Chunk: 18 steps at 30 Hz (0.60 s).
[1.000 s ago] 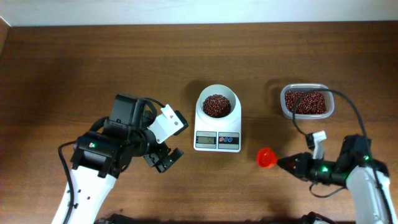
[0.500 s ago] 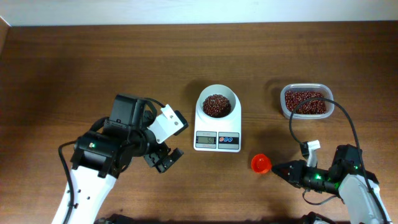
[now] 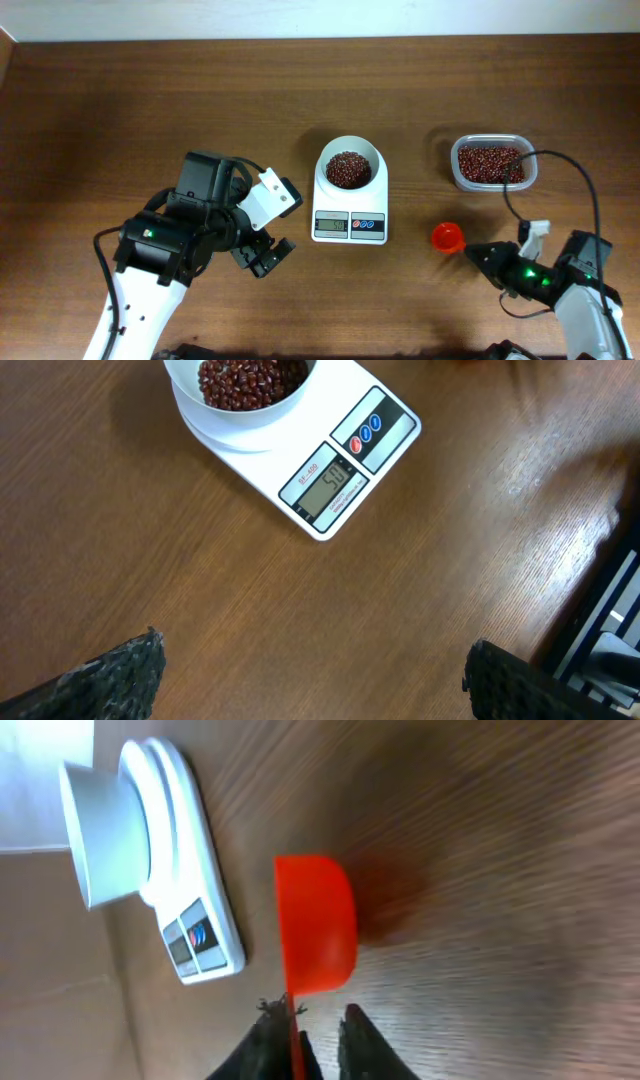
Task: Scoop and weigh 50g on scale
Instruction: 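Lift the scoop out of the tub and move it down toward the table front, then lower the orange scoop onto the table and open the right gripper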
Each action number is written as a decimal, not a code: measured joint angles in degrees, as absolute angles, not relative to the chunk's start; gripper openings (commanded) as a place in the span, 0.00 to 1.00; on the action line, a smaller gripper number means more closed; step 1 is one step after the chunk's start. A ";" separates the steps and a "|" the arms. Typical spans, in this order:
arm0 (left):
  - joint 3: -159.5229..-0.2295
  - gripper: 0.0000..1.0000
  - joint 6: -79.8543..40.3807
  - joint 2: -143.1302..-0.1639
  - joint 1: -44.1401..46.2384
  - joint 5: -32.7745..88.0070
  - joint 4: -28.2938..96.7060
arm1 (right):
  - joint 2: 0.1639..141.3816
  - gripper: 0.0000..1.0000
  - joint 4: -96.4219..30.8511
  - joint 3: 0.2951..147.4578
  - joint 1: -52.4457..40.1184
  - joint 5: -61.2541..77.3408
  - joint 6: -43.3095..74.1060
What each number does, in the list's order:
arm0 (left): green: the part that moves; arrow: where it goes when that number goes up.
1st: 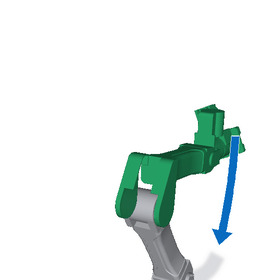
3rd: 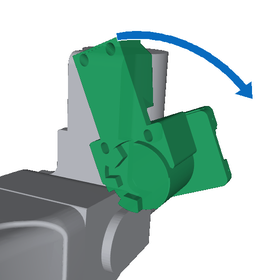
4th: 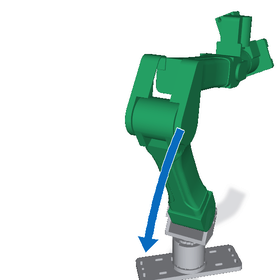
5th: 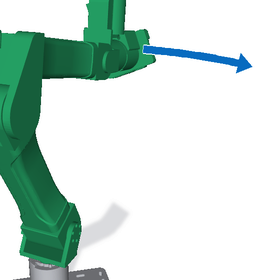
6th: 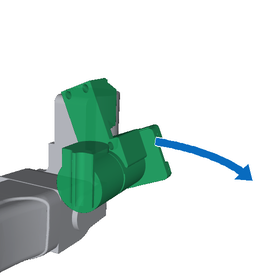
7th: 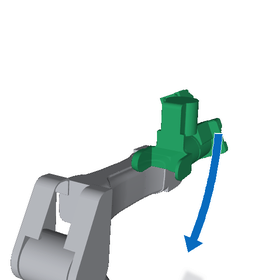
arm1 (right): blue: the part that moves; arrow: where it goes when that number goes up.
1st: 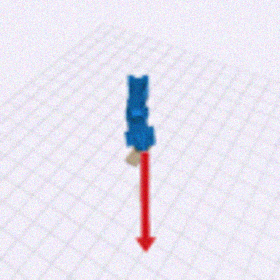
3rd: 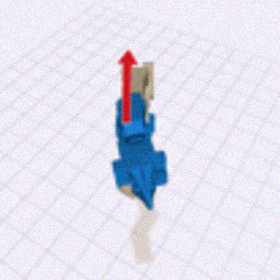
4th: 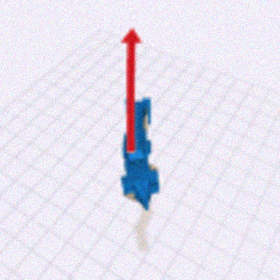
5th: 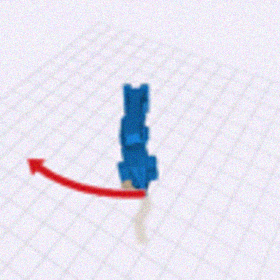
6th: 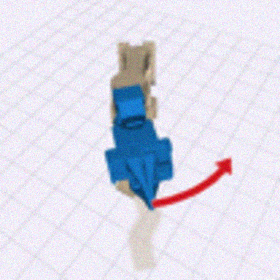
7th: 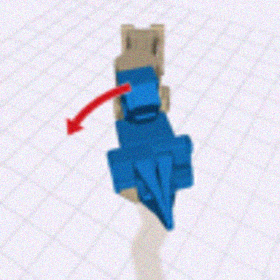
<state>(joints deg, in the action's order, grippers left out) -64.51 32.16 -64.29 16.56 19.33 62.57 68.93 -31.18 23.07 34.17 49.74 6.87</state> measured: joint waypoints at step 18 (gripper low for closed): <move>-64.51 0.99 32.16 -64.29 16.58 19.33 62.57 | 68.90 0.99 -35.00 23.05 35.35 38.52 8.60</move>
<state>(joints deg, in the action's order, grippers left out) -64.51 32.16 -64.29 16.58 19.33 62.57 68.90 -35.00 23.05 35.35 38.52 8.60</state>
